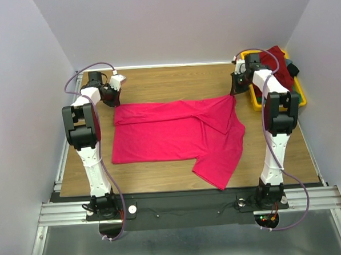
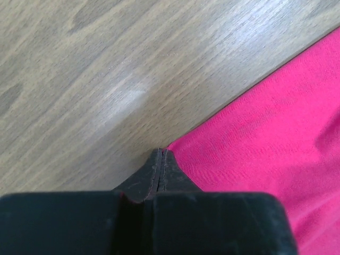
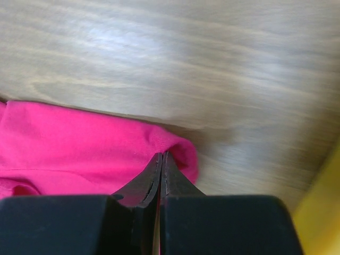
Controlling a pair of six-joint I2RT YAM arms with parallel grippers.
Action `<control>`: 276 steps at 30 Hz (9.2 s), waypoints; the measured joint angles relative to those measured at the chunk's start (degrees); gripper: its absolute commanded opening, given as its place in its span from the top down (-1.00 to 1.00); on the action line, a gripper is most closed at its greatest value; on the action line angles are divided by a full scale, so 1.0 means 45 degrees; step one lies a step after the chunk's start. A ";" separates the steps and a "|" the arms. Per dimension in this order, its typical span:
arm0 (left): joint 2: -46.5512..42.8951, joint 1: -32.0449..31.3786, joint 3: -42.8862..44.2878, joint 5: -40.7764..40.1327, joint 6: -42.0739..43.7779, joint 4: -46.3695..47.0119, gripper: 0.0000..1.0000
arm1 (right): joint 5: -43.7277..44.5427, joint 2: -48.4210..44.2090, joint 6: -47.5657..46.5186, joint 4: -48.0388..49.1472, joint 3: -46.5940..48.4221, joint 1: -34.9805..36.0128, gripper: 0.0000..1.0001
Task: Fold and stack the t-shirts
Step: Fold the tshirt
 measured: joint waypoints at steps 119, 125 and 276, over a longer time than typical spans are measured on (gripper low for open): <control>-0.2249 0.0189 -0.1812 0.1389 -0.2045 0.0238 0.05 | -0.1282 -0.0189 -0.0053 -0.2152 0.0053 0.1826 0.00; -0.2249 0.0189 -0.1812 0.1384 -0.2045 0.0257 0.05 | -0.1302 0.0418 -0.0029 -0.2113 0.0384 0.2259 0.03; -0.6484 0.0738 -0.3623 0.0947 0.0690 -0.2006 0.04 | 0.1268 -0.7737 -0.3497 -0.1545 -0.5435 0.2676 -0.08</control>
